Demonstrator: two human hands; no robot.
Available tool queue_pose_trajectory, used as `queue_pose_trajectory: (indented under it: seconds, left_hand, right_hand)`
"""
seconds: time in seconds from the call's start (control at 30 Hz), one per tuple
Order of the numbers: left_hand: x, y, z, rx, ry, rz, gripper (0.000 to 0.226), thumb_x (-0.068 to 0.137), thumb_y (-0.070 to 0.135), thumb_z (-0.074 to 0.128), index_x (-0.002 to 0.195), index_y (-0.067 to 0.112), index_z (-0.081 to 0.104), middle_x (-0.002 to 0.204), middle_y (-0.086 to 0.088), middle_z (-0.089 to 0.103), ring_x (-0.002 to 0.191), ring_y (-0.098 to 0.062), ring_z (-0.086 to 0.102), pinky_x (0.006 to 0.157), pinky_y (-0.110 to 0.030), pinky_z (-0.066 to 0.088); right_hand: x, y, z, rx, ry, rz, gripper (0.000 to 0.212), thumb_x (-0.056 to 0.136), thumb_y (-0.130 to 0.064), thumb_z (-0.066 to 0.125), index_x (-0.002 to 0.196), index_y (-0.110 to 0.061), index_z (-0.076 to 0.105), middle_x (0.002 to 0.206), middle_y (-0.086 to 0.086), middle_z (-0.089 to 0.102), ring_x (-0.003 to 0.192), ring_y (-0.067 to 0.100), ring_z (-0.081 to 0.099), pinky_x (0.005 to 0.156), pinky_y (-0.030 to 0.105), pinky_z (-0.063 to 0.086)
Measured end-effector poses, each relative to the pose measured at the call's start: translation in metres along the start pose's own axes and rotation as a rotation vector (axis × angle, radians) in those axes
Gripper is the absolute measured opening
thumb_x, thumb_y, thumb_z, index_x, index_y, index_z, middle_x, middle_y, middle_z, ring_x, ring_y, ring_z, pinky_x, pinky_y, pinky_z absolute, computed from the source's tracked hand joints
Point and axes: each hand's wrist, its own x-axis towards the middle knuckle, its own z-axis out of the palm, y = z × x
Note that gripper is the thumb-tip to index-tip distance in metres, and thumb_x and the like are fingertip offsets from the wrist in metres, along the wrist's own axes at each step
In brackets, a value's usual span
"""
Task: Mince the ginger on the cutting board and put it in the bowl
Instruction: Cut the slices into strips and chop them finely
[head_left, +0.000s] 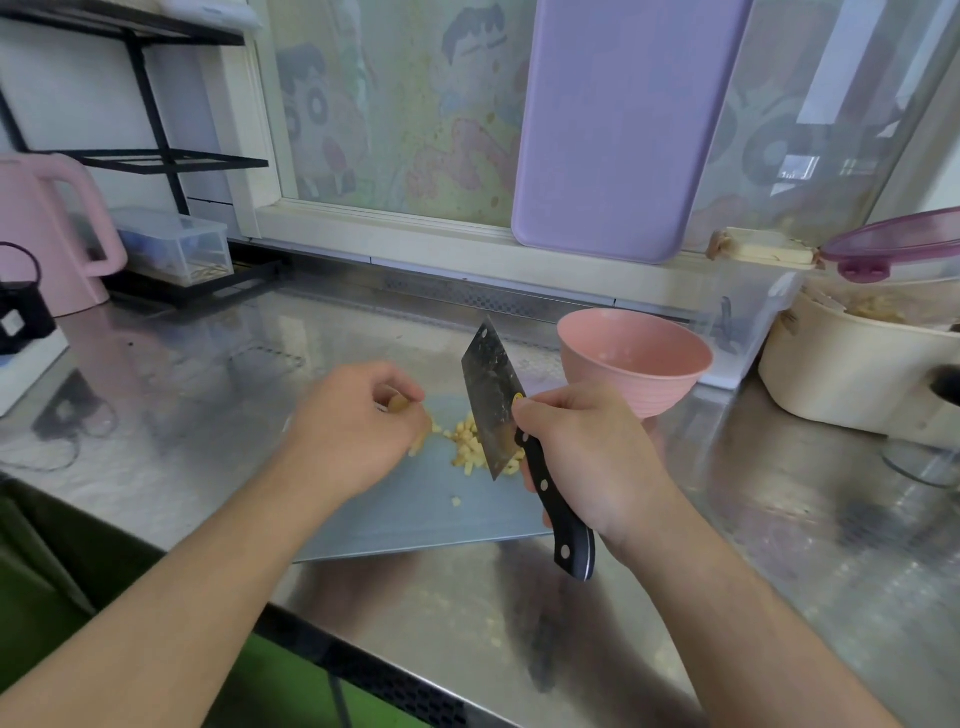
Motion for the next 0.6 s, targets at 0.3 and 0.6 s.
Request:
queue_pose_trajectory:
  seconds: [0.3, 0.6]
  left_hand:
    - [0.001, -0.027, -0.017, -0.311, 0.071, -0.112, 0.015, 0.095, 0.018, 0.071, 0.108, 0.023, 0.076, 0.098, 0.003, 0.077, 0.063, -0.010, 0.073, 0.069, -0.026, 0.054]
    - [-0.014, -0.055, -0.011, 0.205, 0.203, 0.071, 0.020, 0.093, 0.038, 0.068, 0.110, 0.028, 0.071, 0.103, 0.013, 0.061, 0.100, -0.012, 0.059, 0.086, -0.025, 0.039]
  right_hand:
    - [-0.002, 0.001, 0.001, -0.003, -0.024, -0.011, 0.041, 0.098, -0.013, 0.056, 0.069, 0.016, 0.054, 0.050, 0.015, 0.056, 0.043, 0.021, 0.042, 0.055, 0.035, 0.040]
    - [-0.003, 0.001, 0.004, -0.004, -0.036, -0.007, 0.042, 0.098, -0.014, 0.057, 0.070, 0.016, 0.050, 0.051, 0.017, 0.055, 0.041, 0.022, 0.039, 0.055, 0.036, 0.038]
